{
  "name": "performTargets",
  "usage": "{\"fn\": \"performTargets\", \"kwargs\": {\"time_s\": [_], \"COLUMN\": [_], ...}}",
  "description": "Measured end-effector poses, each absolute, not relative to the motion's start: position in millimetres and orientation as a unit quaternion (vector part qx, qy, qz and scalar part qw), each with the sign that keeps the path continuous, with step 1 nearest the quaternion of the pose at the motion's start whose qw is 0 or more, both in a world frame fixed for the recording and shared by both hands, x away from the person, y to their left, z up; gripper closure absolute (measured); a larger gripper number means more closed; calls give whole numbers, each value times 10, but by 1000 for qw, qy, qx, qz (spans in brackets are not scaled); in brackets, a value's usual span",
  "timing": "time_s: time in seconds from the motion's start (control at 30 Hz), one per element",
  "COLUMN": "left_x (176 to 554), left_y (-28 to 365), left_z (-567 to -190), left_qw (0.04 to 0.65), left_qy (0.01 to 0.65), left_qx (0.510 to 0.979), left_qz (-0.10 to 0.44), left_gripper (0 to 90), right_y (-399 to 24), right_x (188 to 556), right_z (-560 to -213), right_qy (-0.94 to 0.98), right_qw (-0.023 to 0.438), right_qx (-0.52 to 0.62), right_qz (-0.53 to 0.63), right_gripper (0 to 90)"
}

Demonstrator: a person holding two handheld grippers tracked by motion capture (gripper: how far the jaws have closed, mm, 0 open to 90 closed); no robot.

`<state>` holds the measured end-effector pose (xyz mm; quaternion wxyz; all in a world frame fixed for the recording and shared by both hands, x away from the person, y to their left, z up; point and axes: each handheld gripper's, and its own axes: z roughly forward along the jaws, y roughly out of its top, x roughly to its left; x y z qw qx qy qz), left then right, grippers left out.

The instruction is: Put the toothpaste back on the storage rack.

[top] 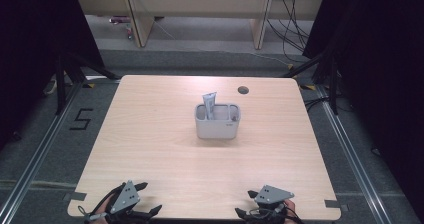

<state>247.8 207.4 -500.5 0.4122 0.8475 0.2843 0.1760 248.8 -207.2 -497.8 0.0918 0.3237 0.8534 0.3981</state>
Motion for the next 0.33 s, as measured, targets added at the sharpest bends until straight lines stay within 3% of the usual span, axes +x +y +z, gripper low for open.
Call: {"fn": "performTargets", "kwargs": {"time_s": [0.33], "left_x": [2492], "left_y": [2065], "left_z": [-5019], "left_qw": [408], "left_qy": [285], "left_qx": [852], "left_qz": [166], "left_gripper": [168], "right_y": [-2069], "right_x": [2473], "right_z": [-4964], "right_qy": [852], "right_qw": [107], "right_qx": [328], "right_qz": [393], "right_gripper": [303]}}
